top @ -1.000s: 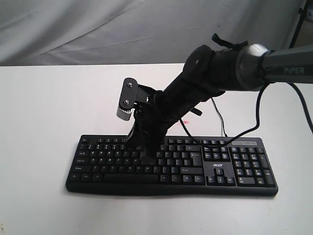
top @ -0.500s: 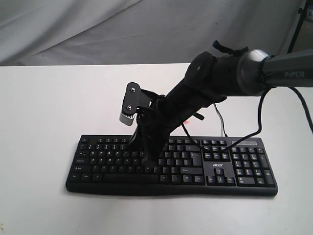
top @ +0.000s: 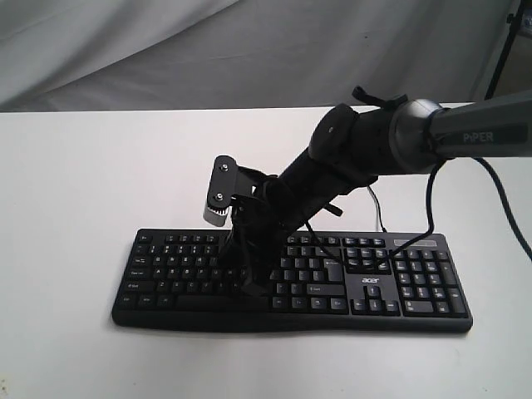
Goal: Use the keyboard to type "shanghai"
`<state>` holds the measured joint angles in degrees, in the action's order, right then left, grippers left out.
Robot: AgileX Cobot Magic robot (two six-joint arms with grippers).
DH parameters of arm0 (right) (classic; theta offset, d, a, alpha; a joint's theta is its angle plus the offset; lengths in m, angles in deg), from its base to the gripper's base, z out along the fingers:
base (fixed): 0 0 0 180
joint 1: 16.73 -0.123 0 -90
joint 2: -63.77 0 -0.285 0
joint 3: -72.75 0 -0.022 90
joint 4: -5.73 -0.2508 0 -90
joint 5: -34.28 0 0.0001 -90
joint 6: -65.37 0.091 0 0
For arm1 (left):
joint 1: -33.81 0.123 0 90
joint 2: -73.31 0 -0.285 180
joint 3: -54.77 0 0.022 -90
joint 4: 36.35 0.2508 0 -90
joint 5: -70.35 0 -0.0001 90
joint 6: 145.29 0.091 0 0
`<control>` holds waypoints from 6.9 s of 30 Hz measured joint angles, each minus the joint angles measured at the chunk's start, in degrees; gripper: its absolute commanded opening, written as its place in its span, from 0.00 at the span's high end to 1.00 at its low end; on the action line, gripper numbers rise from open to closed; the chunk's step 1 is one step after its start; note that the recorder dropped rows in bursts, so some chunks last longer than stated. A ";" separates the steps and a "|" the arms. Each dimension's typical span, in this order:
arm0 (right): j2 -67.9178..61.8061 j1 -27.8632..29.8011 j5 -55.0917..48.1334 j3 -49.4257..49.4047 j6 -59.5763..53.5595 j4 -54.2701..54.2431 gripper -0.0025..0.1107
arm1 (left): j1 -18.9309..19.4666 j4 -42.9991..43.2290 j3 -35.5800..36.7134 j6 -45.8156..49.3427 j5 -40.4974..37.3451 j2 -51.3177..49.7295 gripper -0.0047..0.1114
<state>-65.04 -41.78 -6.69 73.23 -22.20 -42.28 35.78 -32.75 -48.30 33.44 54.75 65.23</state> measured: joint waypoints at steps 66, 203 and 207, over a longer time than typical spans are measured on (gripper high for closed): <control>2.38 -3.36 3.70 -0.11 -0.37 -1.61 0.98 | 0.00 0.00 0.00 0.00 0.00 0.00 0.95; -4.71 -4.88 -2.39 13.07 6.01 -0.98 0.98 | 0.00 0.00 0.00 -0.01 0.00 0.00 0.95; -2.48 -3.75 -2.39 9.86 6.03 -0.43 0.98 | 0.00 0.00 0.00 -0.01 0.00 0.00 0.95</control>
<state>-67.52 -45.53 -9.08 83.09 -16.17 -42.71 35.78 -32.75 -48.30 33.43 54.75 65.23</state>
